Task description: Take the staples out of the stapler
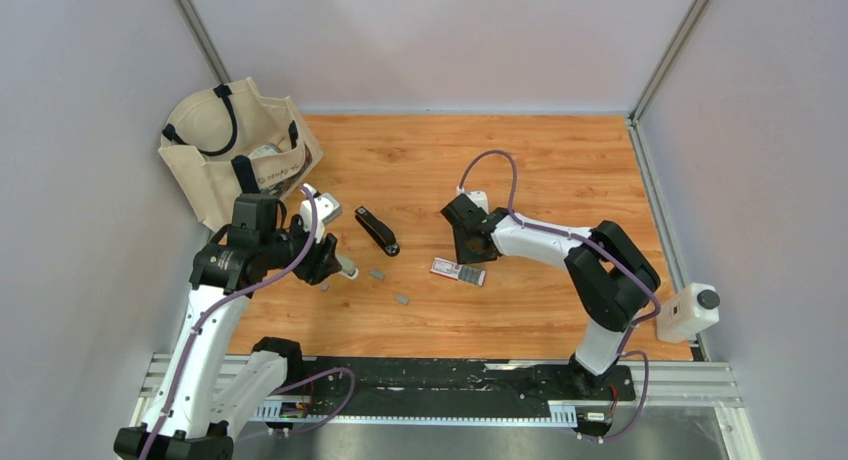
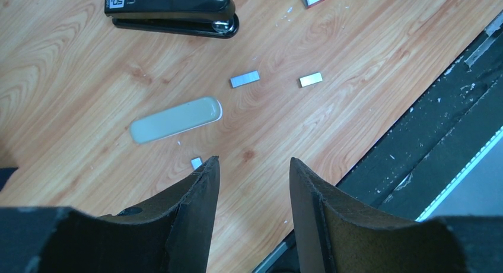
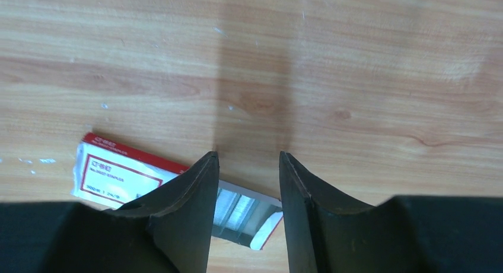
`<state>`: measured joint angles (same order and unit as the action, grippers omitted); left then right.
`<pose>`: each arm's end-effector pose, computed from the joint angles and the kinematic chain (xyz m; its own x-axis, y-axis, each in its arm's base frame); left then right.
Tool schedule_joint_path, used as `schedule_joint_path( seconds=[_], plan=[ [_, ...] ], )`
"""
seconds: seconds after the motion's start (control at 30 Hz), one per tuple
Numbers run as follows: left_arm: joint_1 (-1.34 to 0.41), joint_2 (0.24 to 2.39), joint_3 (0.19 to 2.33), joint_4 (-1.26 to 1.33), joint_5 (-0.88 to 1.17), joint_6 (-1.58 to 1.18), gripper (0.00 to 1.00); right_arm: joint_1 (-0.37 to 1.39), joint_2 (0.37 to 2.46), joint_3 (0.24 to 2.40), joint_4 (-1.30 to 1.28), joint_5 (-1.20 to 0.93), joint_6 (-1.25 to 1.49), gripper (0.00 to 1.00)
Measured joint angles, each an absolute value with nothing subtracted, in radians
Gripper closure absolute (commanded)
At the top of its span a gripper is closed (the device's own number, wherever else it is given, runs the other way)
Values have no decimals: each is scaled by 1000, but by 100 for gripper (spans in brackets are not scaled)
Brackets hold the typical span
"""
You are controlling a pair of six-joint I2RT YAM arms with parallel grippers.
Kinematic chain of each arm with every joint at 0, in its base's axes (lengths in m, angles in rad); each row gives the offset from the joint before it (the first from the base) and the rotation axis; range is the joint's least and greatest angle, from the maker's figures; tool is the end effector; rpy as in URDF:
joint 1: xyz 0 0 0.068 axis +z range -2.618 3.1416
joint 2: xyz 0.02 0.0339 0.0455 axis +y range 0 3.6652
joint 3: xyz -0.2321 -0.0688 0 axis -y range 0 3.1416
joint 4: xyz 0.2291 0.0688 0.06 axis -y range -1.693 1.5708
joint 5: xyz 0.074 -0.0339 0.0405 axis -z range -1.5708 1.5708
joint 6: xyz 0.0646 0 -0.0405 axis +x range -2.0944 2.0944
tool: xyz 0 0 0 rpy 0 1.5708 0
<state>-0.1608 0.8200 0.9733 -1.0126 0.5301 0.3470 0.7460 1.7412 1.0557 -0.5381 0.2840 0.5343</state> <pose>0.1563 -0.0584 0.2792 -0.5453 0.3857 -0.7443 0.6906 0.7099 -0.1381 0.2480 0.2046 0.1158 -0.8905 -0.1573 -0.4270 -0.1488 0.9874 -0.0535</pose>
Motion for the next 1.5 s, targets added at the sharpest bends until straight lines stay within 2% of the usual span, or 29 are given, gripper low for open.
schedule_joint_path(
  seconds=[0.3, 1.1, 1.5],
  plan=[
    [-161, 815, 971, -1014, 530, 364, 44, 746, 1830, 1182, -542, 287, 535, 56],
    [-161, 807, 949, -1013, 510, 384, 44, 776, 1832, 1175, -545, 188, 526, 60],
    [-161, 803, 949, -1017, 495, 394, 43, 791, 1827, 1156, -535, 196, 522, 59]
  ],
)
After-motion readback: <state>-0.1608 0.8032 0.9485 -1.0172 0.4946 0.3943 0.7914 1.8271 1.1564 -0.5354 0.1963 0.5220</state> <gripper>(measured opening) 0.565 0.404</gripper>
